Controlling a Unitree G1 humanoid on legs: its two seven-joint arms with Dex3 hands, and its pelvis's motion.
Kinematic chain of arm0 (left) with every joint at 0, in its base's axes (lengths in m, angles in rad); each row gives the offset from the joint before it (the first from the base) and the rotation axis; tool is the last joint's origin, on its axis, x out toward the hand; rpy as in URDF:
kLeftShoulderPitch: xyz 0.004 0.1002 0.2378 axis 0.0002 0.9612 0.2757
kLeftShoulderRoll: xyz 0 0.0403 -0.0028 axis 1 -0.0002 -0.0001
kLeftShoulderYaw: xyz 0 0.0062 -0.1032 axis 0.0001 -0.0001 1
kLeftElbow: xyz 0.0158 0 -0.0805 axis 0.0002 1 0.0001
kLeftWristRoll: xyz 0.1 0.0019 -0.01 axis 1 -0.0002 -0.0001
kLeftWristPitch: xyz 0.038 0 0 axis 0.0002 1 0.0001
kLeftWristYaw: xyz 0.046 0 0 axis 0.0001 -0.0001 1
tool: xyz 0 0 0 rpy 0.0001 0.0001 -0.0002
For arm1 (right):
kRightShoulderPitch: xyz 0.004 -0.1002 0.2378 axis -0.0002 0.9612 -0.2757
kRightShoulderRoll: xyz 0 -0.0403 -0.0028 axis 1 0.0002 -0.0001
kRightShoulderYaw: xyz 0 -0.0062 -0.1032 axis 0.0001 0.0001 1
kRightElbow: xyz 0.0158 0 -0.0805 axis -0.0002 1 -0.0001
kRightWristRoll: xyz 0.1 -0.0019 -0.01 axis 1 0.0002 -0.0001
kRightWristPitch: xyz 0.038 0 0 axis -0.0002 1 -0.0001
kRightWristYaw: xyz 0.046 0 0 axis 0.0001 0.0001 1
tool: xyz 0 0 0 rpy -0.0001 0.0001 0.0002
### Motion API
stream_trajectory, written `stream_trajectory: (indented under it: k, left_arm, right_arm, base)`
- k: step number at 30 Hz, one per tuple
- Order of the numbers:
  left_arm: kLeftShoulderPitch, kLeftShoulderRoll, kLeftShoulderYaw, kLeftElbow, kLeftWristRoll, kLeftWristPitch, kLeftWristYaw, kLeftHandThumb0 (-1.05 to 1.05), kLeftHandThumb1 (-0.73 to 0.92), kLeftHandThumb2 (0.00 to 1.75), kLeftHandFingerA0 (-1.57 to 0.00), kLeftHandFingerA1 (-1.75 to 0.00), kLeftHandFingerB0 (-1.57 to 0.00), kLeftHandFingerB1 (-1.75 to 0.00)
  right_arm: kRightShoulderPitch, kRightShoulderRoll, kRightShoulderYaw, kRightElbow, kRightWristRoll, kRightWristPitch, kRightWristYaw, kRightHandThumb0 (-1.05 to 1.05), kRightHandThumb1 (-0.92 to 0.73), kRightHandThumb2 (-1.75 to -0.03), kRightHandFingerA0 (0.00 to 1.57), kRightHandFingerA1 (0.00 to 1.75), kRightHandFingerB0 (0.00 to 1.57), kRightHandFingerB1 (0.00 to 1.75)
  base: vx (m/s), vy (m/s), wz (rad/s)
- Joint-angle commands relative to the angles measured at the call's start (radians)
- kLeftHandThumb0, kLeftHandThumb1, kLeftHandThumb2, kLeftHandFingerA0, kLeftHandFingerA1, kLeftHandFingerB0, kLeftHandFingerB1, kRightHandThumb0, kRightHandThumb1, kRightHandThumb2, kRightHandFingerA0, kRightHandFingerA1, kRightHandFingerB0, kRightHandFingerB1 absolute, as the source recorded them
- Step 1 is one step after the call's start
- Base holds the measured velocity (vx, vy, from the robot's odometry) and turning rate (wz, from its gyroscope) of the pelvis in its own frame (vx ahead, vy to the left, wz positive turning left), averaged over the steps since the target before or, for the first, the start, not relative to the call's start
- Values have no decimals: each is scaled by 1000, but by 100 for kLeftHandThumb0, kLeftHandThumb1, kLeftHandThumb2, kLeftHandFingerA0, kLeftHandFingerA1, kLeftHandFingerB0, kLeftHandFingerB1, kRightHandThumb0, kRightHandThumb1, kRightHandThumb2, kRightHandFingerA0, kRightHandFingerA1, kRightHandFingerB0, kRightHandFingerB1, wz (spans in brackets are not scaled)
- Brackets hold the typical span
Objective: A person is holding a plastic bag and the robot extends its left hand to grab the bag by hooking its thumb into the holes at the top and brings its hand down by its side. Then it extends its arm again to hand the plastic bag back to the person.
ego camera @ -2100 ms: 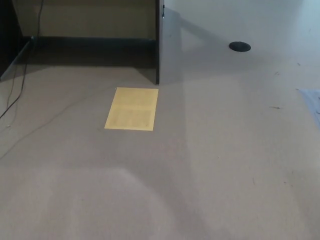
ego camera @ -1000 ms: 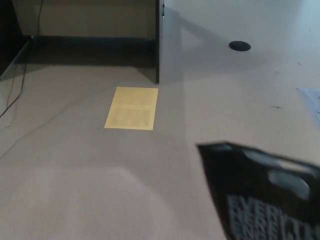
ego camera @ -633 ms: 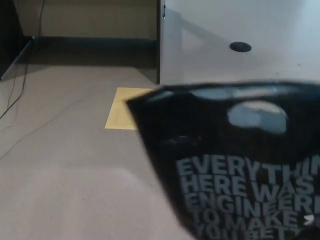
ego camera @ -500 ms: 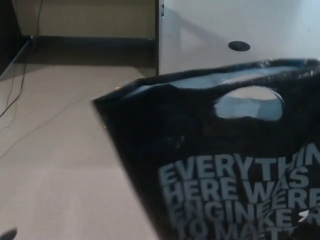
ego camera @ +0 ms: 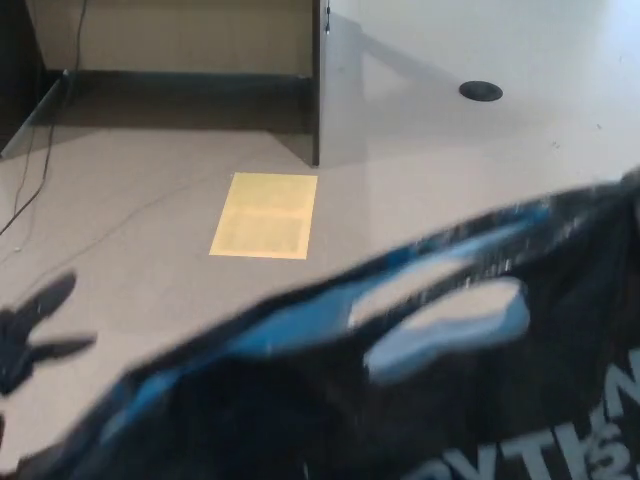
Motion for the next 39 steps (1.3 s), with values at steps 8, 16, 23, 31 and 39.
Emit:
stream_trajectory:
  k: [8, 16, 23, 31, 39]
  left_arm:
    - [-261, 57, 47, -552, 4, 365, -81, -56, 54, 58, -33, -40, -16, -28]
    - [-432, 44, -3, -695, -71, 595, -103, -61, 46, 80, -20, -46, -15, -42]
    - [-536, -2, -104, -806, -22, 679, -116, -64, 48, 83, -28, -48, -16, -42]
    - [-605, -18, -225, -821, 58, 738, -170, -71, 45, 78, -28, -43, -19, -40]
    - [-674, 13, -359, -770, 265, 830, -269, -74, 50, 56, -10, -28, -9, -27]
  right_arm:
    - [19, -14, -8, 4, 20, -2, -1, -39, -65, -59, 55, 40, 37, 34]
    - [-2, -9, -10, 10, 21, -10, -9, -39, -63, -59, 55, 41, 41, 36]
    - [-11, -10, -8, 3, 22, 3, 2, -39, -65, -59, 54, 40, 40, 35]
    - [-17, -19, -2, 5, 13, 1, 1, -40, -64, -59, 53, 40, 41, 36]
    - [0, -19, -3, -2, 20, -9, 16, -37, -63, -59, 57, 42, 46, 38]
  base:
    - [0, 0, 0]
    - [0, 0, 0]
    - [0, 0, 0]
    - [0, 0, 0]
    - [0, 0, 0]
